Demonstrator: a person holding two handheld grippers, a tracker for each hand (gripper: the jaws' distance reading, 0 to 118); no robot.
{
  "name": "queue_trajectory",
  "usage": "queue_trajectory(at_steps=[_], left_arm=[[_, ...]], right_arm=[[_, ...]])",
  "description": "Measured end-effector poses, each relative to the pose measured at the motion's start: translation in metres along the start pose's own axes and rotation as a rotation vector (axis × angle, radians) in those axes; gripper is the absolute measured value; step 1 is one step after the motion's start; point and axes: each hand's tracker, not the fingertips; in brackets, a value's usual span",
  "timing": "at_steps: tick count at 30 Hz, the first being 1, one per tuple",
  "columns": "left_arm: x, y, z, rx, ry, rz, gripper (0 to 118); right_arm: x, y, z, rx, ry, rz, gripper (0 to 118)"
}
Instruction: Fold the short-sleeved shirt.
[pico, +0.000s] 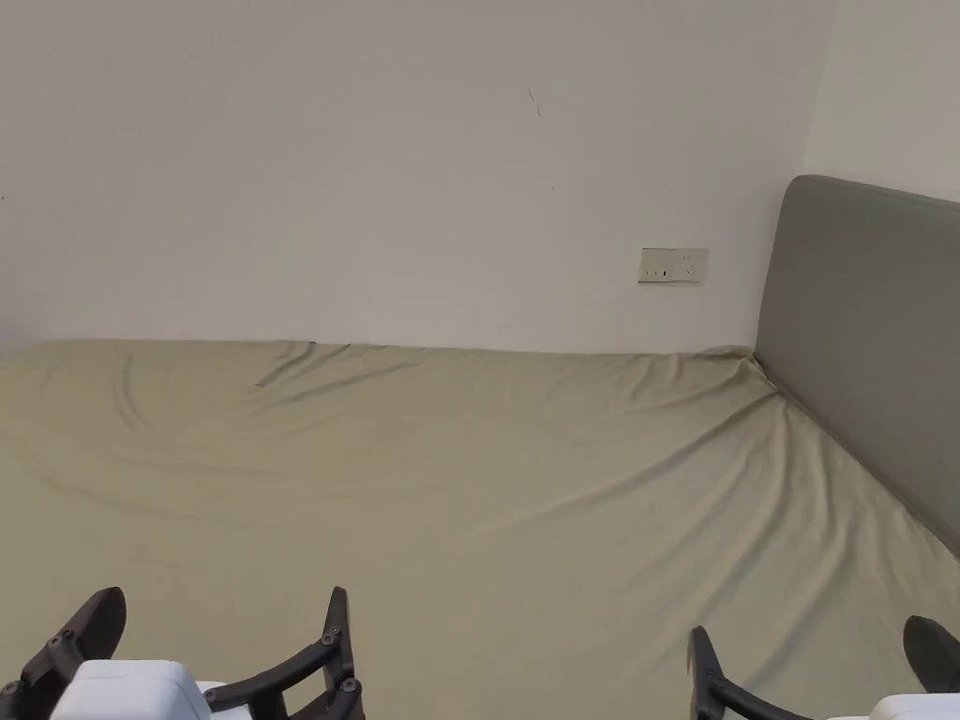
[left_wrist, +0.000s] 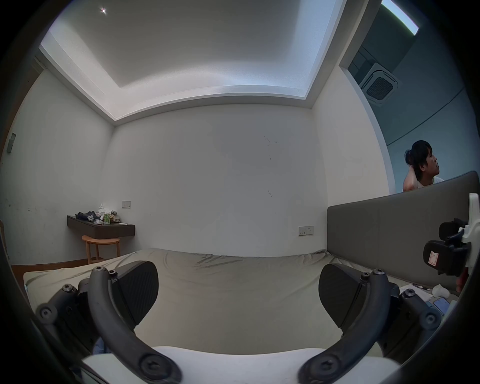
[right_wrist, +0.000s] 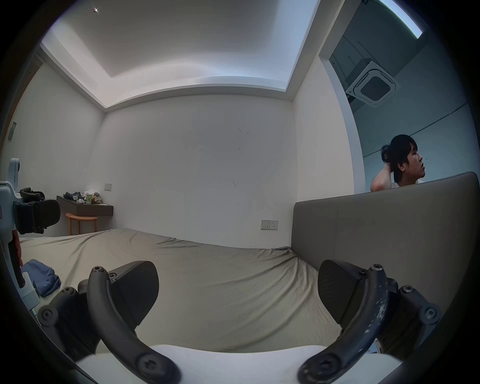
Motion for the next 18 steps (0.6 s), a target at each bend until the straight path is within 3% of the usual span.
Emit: queue_trajectory(at_steps=[18], left_arm=[[-0.0005,-0.0009,0.0007,-0.001,0.000,0.000,118]], right_arm=[[-0.0001,-0.0008,0.0003,-0.003,0.009,-0.010,118]])
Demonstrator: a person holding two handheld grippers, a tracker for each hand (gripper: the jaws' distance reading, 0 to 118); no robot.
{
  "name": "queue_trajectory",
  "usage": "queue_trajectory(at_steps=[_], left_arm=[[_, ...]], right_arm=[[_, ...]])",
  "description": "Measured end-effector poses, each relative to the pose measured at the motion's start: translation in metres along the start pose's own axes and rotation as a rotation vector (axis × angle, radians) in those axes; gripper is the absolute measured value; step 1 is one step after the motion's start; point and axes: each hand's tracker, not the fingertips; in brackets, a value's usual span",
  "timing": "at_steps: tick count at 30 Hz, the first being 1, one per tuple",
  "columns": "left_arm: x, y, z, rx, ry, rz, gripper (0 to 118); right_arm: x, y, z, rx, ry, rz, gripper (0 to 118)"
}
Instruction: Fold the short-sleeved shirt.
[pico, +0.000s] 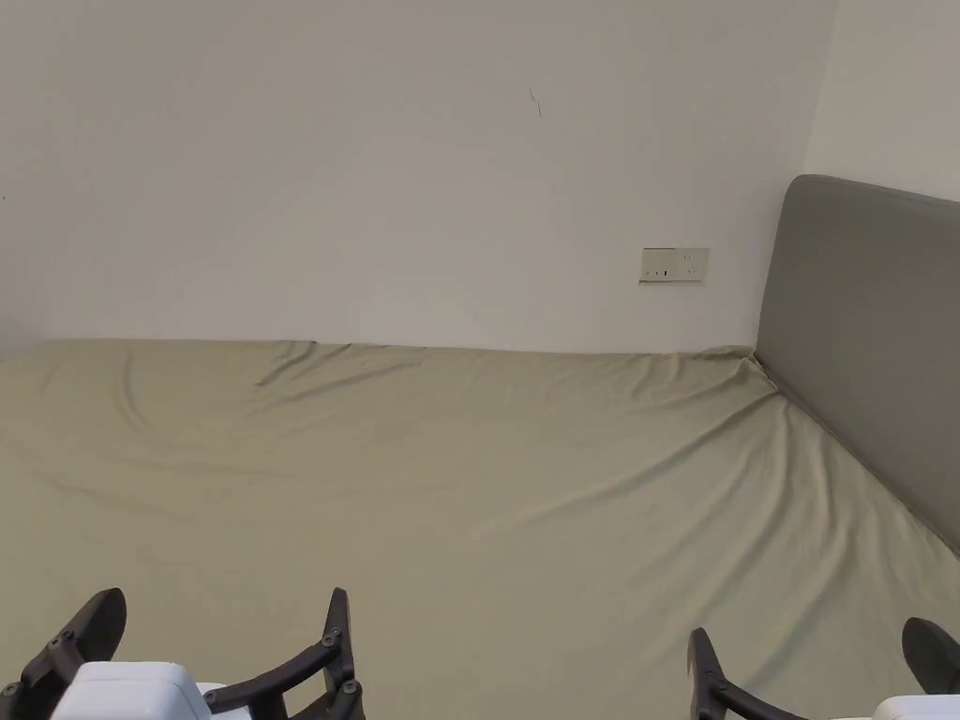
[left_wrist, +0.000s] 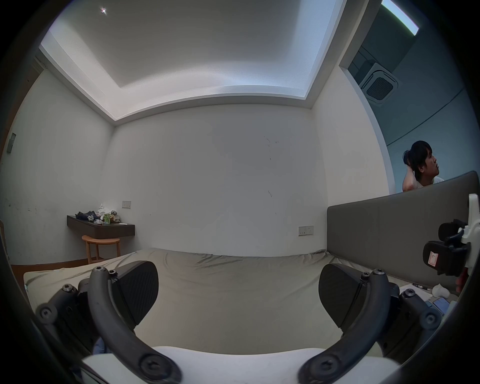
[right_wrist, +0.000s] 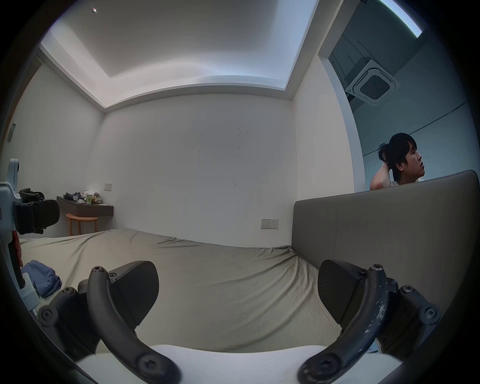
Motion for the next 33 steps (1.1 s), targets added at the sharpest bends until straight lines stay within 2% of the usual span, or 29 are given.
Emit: queue_trajectory(at_steps=[6,9,11,12,15,18,21,23,25,29,33], left_arm=[[0.000,0.000,0.000,-0.002,0.000,0.003,118],[0.000,0.000,0.000,-0.004,-0.003,0.004,118],[0.000,0.000,0.000,-0.004,-0.004,0.002,118],[0.000,0.000,0.000,-0.003,-0.004,0.001,118],[0.000,0.002,0.000,-0.001,-0.007,0.000,118],[0.000,0.003,0.000,0.001,-0.007,-0.001,118],[0.001,0.002,0.000,-0.001,-0.007,0.002,118],[0.001,0.002,0.000,-0.003,-0.008,0.003,118],[0.001,0.002,0.000,-0.004,-0.010,0.001,118],[0.002,0.003,0.001,-0.003,-0.012,-0.006,118],[0.002,0.003,0.000,-0.004,-0.013,-0.003,118]], right_arm=[[0.003,0.002,-0.007,-0.047,0.038,-0.052,118],[0.009,0.004,-0.011,-0.111,0.096,-0.185,118],[0.009,0.008,-0.014,-0.153,0.035,-0.248,118],[0.009,0.013,-0.014,-0.176,0.014,-0.267,118],[0.014,0.022,-0.016,-0.217,0.029,-0.292,118],[0.016,0.026,-0.011,-0.210,0.054,-0.293,118],[0.012,0.032,-0.009,-0.248,0.025,-0.288,118],[0.008,0.034,-0.008,-0.239,0.001,-0.250,118],[0.008,0.034,-0.009,-0.240,0.016,-0.233,118],[0.009,0.033,-0.009,-0.246,0.036,-0.260,118],[0.004,0.034,-0.008,-0.222,0.007,-0.208,118]])
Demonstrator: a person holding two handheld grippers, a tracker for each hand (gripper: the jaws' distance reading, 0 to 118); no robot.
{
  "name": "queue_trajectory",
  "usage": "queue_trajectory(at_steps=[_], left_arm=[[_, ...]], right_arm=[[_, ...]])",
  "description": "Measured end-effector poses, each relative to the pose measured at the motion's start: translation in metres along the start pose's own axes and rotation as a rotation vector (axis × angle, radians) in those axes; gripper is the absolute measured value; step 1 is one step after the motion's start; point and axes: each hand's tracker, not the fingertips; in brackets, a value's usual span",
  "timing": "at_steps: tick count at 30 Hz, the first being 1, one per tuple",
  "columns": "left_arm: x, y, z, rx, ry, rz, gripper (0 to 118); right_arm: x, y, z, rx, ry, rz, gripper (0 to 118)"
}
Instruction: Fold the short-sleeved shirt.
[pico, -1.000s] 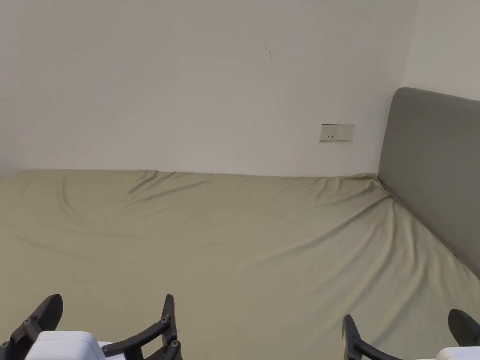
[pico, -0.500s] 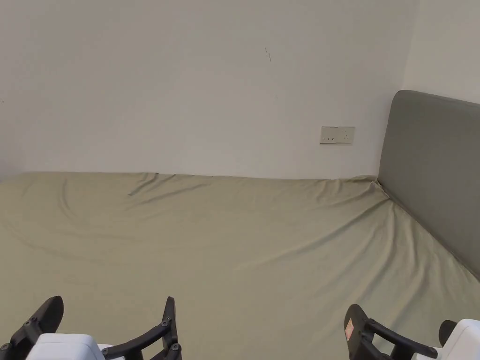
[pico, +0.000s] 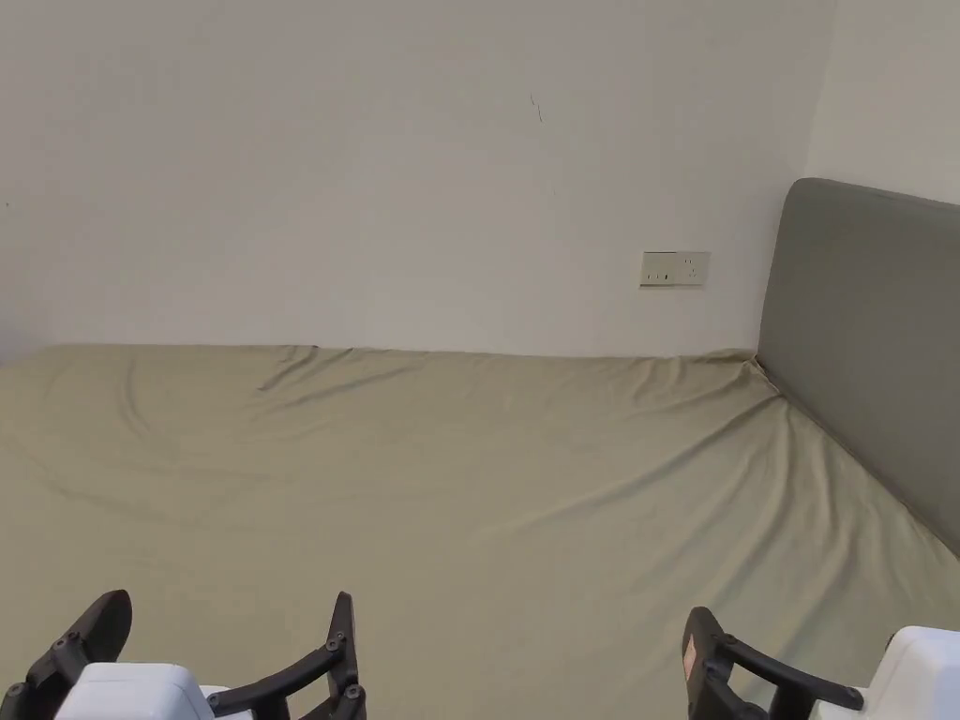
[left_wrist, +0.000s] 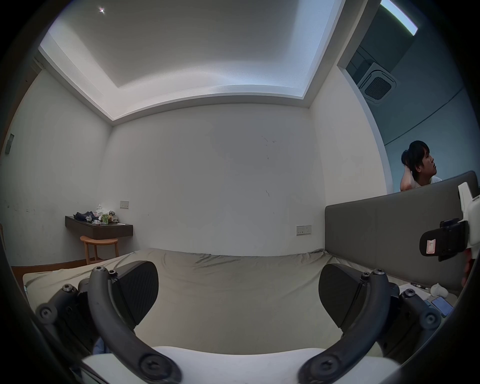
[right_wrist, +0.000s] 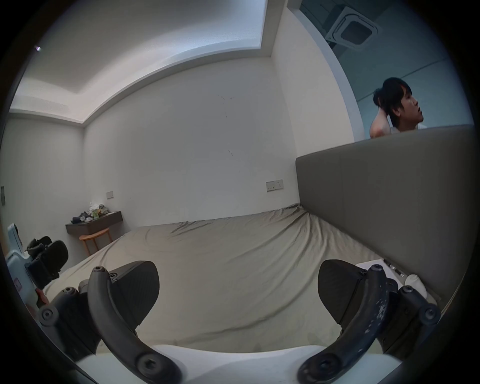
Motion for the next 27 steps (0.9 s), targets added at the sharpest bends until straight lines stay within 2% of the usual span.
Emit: queue_trajectory(at_steps=[12,27], left_arm=[[0.006,-0.005,-0.003,-0.020,-0.013,-0.011,118],[0.007,-0.012,-0.008,-0.042,-0.017,-0.010,118]], right_arm=[[0.003,-0.008,-0.006,-0.026,-0.033,0.033,118],[0.007,-0.013,-0.014,-0.051,-0.064,0.030,118]])
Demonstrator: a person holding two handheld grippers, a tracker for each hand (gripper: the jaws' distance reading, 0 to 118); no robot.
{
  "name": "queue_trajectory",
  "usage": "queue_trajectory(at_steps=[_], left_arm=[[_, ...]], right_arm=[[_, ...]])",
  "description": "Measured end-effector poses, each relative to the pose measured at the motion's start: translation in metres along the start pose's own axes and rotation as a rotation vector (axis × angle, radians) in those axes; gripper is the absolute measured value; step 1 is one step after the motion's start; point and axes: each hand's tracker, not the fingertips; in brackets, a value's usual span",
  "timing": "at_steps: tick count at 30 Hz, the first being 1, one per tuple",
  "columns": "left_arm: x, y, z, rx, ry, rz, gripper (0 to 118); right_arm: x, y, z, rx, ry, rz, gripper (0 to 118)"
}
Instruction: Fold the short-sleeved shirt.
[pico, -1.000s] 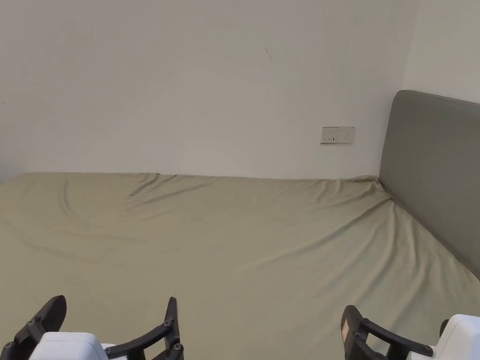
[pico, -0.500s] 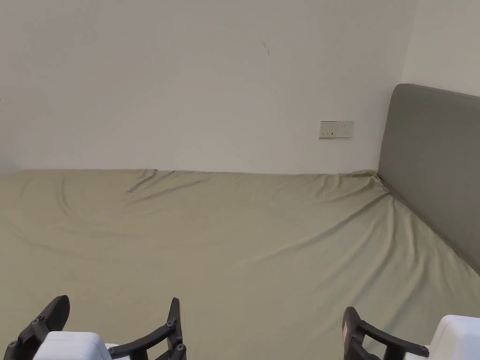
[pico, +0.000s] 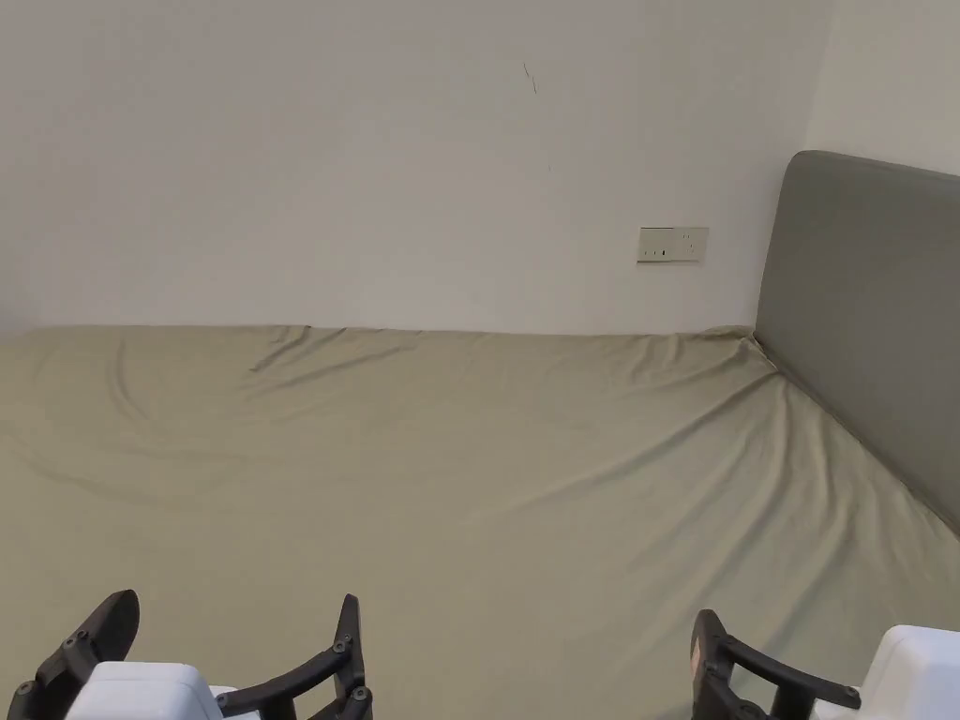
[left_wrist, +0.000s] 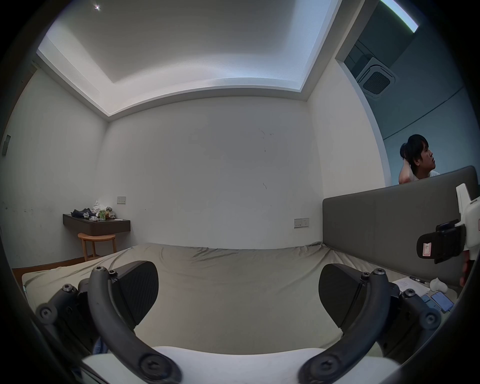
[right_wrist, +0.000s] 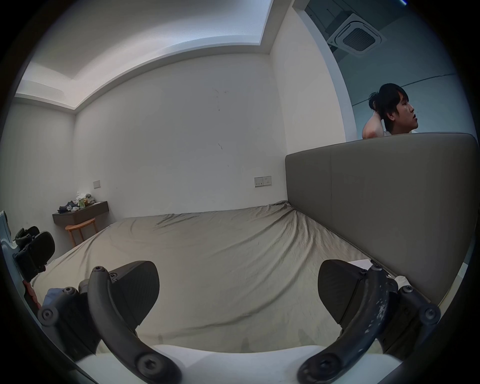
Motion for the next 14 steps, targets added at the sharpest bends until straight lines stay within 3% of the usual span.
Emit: queue_trajectory(at_steps=[14], left_arm=[[0.014,-0.020,-0.023,-0.068,-0.029,-0.011,118]], right_arm=[[0.010,-0.017,-0.030,-0.073,-0.036,-0.003,118]])
